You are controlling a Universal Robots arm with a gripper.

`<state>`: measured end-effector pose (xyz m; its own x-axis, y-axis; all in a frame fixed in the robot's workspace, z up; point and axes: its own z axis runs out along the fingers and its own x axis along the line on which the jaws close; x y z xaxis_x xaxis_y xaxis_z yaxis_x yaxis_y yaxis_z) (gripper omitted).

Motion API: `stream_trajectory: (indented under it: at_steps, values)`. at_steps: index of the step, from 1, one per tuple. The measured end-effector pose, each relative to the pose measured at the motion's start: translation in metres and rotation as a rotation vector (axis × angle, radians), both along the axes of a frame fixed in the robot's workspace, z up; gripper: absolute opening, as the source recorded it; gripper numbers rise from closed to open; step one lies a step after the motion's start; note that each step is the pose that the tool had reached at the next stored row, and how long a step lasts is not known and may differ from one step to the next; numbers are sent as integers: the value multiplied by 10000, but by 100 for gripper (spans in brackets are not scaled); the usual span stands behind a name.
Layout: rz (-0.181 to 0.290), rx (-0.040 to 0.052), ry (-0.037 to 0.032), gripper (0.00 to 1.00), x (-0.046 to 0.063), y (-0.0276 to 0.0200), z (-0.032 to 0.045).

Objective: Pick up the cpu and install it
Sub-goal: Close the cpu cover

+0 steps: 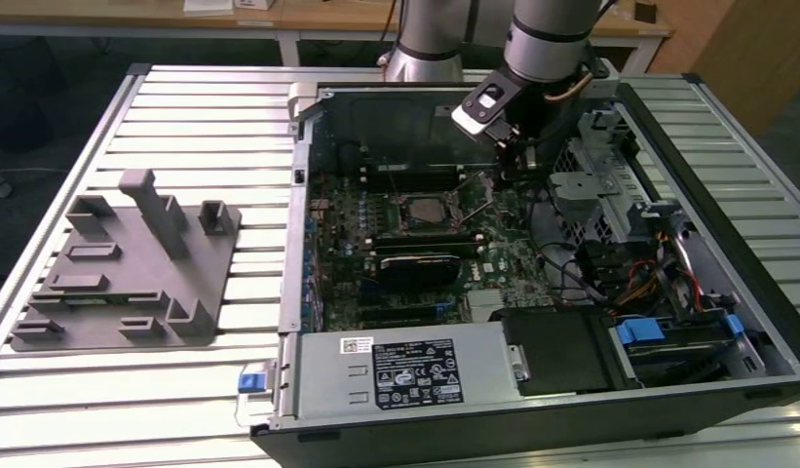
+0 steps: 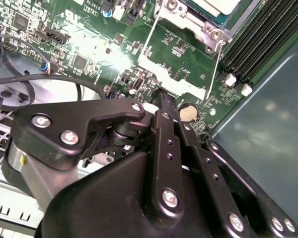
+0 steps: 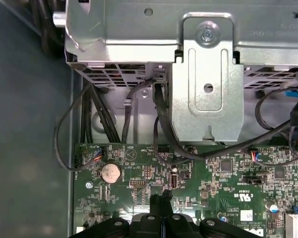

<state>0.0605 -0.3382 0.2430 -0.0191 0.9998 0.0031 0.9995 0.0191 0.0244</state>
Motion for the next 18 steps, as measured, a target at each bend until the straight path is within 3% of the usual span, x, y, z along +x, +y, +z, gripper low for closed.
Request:
stream_trajectory:
  at_steps: [8,18]
  values:
    - [0,1,0,11,-135,0,-10]
    - [0,1,-1,11,-389,0,-11]
